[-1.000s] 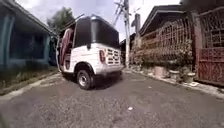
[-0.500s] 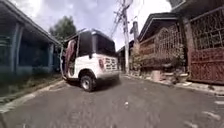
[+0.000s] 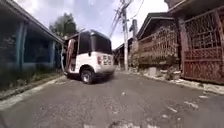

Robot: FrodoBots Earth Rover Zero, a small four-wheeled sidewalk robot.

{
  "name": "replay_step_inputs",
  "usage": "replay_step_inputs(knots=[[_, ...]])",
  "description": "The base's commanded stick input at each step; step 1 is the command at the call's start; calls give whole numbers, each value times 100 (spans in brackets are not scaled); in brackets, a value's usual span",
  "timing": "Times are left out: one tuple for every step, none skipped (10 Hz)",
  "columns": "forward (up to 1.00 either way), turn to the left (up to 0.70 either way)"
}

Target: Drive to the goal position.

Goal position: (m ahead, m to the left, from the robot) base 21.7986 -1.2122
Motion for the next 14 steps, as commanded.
replay_step_inputs(knots=[[0, 4], [0, 4], [0, 4], [0, 4], [0, 1], [0, 0], [0, 4], [0, 4], [0, 4], [0, 4], [0, 4], [0, 4], [-9, 1], [-51, 3]])
